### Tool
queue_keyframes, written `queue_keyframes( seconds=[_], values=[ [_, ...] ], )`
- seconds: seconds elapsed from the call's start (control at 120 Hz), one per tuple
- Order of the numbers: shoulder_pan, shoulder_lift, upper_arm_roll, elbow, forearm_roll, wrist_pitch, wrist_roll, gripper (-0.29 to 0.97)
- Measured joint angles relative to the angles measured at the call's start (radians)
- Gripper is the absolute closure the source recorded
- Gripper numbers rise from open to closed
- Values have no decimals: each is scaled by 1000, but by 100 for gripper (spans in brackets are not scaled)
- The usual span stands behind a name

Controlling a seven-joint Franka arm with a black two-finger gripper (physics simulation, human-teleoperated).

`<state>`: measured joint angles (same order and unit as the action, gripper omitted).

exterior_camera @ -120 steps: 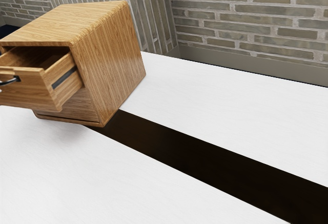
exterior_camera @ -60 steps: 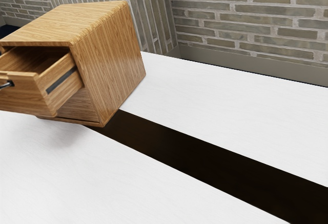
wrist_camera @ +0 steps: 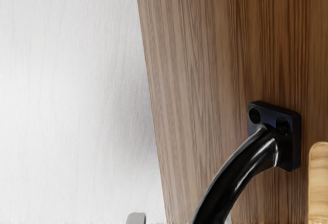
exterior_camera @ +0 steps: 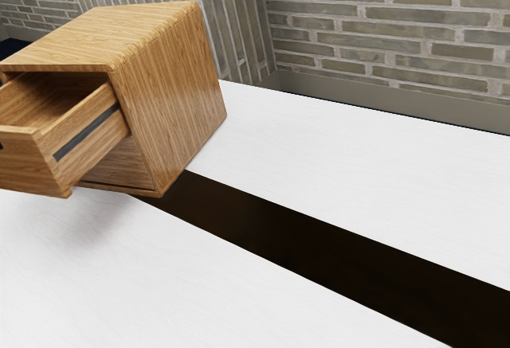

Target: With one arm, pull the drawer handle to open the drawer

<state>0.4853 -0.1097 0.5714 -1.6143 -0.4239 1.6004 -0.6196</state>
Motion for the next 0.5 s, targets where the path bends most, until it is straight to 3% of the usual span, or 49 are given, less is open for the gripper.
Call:
queue_keyframes(
  seconds=[0.117, 0.2, 0.283, 0.5],
  values=[
    [2, -22, 31, -2, -1, -25, 14, 70],
    [93, -44, 79, 0, -1, -48, 26, 70],
    [115, -90, 153, 31, -3, -83, 37, 68],
    [119, -148, 330, 180, 25, -194, 58, 29]
  ],
)
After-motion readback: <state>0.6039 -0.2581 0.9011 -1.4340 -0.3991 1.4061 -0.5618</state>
